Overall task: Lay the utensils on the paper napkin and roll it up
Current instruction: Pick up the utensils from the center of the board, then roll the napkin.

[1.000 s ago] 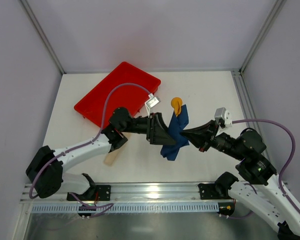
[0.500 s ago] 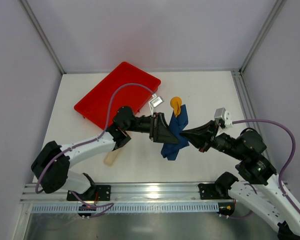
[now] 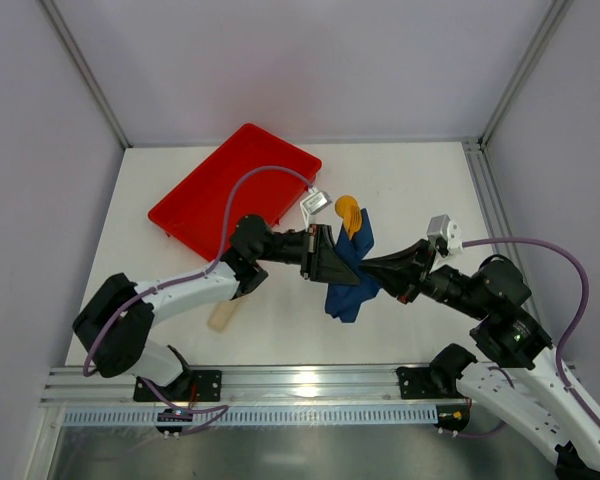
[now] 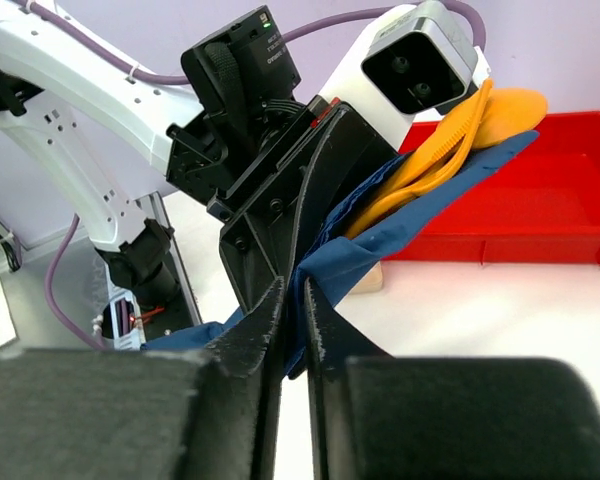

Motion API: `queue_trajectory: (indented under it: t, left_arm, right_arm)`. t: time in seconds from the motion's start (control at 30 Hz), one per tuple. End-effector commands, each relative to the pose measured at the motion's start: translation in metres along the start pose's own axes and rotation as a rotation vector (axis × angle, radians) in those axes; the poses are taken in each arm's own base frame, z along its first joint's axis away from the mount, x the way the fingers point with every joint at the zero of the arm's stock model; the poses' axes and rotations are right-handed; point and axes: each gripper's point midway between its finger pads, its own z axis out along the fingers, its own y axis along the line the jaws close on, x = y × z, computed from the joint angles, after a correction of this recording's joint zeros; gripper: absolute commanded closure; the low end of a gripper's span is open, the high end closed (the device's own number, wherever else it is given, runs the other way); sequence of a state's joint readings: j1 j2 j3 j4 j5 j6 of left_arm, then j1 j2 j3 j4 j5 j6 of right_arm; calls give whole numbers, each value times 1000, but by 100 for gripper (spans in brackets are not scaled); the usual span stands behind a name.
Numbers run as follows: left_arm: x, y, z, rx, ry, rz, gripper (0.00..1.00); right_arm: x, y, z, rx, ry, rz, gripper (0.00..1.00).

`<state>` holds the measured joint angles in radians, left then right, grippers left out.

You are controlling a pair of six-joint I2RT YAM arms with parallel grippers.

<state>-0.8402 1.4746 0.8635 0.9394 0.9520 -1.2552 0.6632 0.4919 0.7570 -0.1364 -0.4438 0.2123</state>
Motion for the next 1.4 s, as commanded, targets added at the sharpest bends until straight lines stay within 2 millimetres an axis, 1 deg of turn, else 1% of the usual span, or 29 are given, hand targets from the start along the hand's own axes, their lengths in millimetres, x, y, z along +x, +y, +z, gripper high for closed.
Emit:
queue_trajectory:
  t: [0.0,0.03,0.07,0.1,0.13,0.17,0.2,0.23,0.27,0.3,0.37,0.4,0.43,0.57,0.6,0.63,0.67,0.73,0.77,0.8,0.83,0.9,0.97,1.03,1.13,1.2,1.27,1.37]
  left_arm:
    - [-10,-14,3,29,-7,60,87]
    - [-11,-11,3,13,-11,79,90]
    - [-13,-10,3,-3,-22,92,92]
    - [-16,-6,2,-28,-31,93,93]
    - [-14,7,0,-84,-26,89,96]
    - [-20,13,-2,-137,-61,94,97]
    - [-25,19,-4,-183,-76,101,98]
    - [-20,36,-11,-275,-67,60,98]
    - [-29,49,-15,-351,-104,115,99]
    - [-34,51,-19,-391,-119,141,99]
    - [-38,61,-25,-476,-133,161,99]
    - [-45,67,-30,-527,-168,173,99]
    - [-49,69,-32,-546,-180,180,100]
    - [-62,77,-41,-633,-252,203,100]
    - [-65,77,-43,-642,-266,209,100]
    - [-66,79,-43,-649,-274,212,100]
    - [-69,77,-43,-646,-281,219,100]
    - [-72,78,-43,-652,-286,215,100]
    - [-73,77,-42,-652,-288,217,100]
    - [-75,78,-43,-657,-296,215,100]
    - [-76,79,-43,-662,-302,213,100]
    - [-80,76,-45,-672,-326,222,100]
    - [-85,73,-48,-681,-358,220,100]
    - [-90,69,-49,-676,-390,216,100]
    - [-93,62,-50,-662,-421,216,100]
    - [-95,60,-50,-653,-432,211,100]
    - [-96,58,-49,-641,-446,202,100]
    - [-97,55,-49,-627,-462,196,100]
  right_arm:
    - [-14,-5,1,39,-34,-10,85]
    - [-13,-10,-1,70,-27,-1,78]
    - [-18,-11,-3,87,-36,5,70]
    - [-20,-13,-4,112,-36,31,57]
    - [-15,-19,-7,155,-11,66,50]
    - [-23,-26,-11,216,-26,82,42]
    - [-20,-31,-11,252,-4,108,32]
    - [-10,-34,-14,284,36,154,29]
    - [-7,-39,-15,317,51,174,25]
    - [0,-40,-15,325,77,194,18]
    - [18,-41,-12,323,122,243,13]
    - [22,-41,-10,321,129,261,9]
    - [24,-41,-7,316,128,275,8]
    - [37,-44,1,336,141,388,7]
    - [39,-44,3,331,146,409,7]
    - [37,-38,8,293,143,422,7]
    - [43,-38,10,291,155,448,8]
    - [49,-41,11,303,143,468,15]
    - [45,-38,9,284,116,466,18]
    - [43,-36,9,272,93,478,20]
    - [45,-35,9,258,75,486,21]
    - [43,-31,7,242,54,500,21]
    - [50,-29,7,235,78,511,22]
    - [56,-30,11,227,94,529,23]
    - [54,-28,15,202,76,533,30]
    - [53,-28,18,192,70,532,30]
    - [56,-30,24,190,75,544,34]
    - [57,-28,31,164,64,564,36]
